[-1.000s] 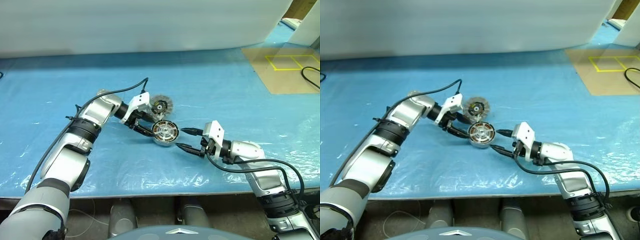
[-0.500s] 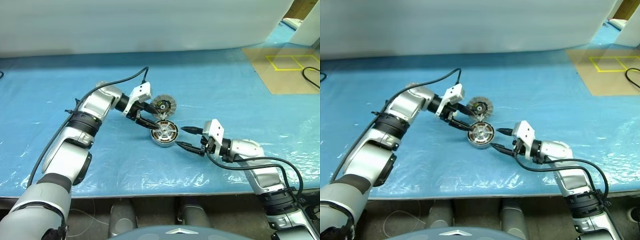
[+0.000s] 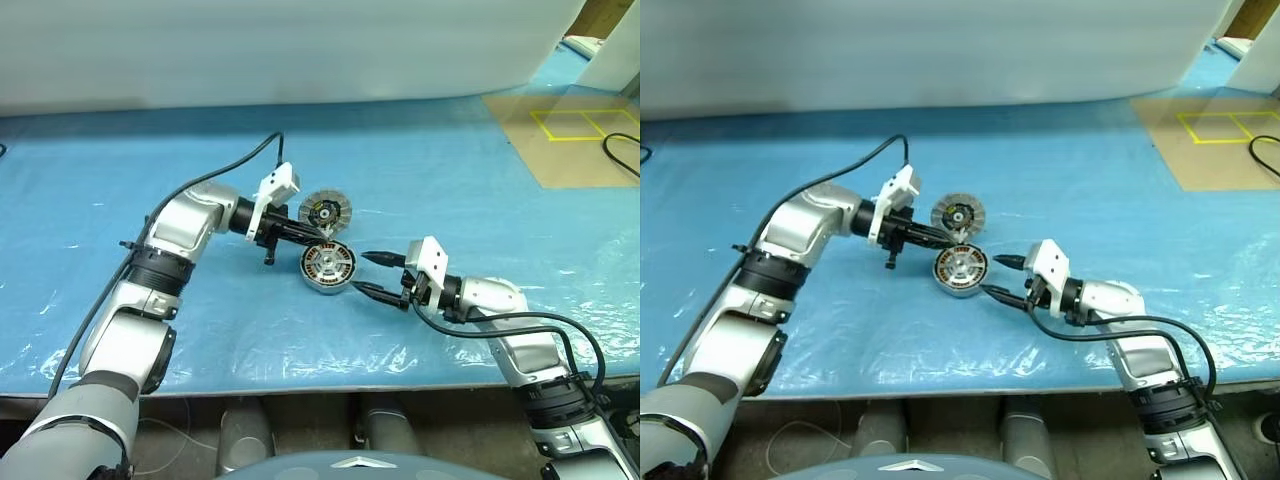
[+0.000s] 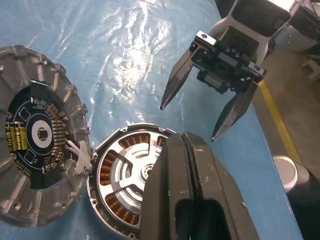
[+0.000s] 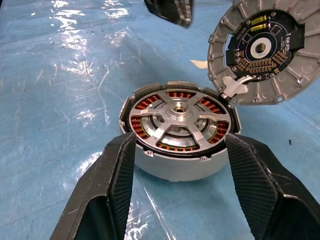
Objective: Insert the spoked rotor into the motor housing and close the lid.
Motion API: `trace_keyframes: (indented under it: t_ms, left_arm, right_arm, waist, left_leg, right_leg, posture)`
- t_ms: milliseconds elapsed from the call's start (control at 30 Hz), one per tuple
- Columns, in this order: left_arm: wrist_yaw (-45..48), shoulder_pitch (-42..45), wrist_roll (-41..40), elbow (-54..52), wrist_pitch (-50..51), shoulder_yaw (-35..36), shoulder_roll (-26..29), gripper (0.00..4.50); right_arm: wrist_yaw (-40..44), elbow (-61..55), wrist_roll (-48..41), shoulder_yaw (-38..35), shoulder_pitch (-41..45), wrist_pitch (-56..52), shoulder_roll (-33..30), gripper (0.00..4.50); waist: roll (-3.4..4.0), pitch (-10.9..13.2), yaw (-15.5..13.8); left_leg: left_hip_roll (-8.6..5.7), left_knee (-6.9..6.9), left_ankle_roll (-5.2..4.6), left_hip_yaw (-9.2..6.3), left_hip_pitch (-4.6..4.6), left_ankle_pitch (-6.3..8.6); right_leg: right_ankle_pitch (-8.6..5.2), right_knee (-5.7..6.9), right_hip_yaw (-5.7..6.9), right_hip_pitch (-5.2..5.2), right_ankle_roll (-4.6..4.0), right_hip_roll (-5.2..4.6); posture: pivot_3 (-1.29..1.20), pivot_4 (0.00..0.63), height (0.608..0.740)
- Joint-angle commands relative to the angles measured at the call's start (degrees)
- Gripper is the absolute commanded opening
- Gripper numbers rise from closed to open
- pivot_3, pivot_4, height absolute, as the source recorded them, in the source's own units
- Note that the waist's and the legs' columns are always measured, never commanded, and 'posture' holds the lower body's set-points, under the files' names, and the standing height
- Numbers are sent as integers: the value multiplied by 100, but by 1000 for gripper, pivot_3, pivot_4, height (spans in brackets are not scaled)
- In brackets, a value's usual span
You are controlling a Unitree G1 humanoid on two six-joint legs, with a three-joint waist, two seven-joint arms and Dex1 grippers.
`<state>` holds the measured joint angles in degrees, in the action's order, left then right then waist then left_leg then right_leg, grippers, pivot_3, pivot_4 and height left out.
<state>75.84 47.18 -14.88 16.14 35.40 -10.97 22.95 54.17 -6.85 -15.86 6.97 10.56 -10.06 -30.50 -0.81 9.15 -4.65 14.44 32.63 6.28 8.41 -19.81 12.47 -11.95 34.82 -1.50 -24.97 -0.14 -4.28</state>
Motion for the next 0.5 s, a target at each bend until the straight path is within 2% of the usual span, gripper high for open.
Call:
trace_keyframes:
  t_ms: [33, 267, 500]
  left_arm:
    - [-596, -272, -141, -420, -339, 275, -225, 26]
    - [-1083, -856, -129, -635, -405, 105, -458, 26]
    - [-1452, -1334, 268, -373, -786, -324, -548, 26]
  right_arm:
    - [-26, -68, -94, -133, 84, 103, 33, 2969]
    - [-52, -75, -101, -165, 66, 101, 21, 2969]
    - [-93, -89, -108, -202, 81, 83, 20, 2969]
  waist:
    - [0, 0, 2]
    - [0, 0, 41]
    - [0, 0, 61]
  left_leg:
    - [-1, 1, 0, 0, -1, 0]
    - [1, 0, -2, 0, -1, -1]
    - [1, 0, -3, 0, 0, -1]
  right_leg:
    - [0, 0, 0, 0, 0, 0]
    - [0, -1, 0, -2, 1, 1]
    - [0, -1, 0, -3, 1, 1]
  posture:
    - [0, 150, 740]
    - [0, 150, 740]
    - [0, 150, 740]
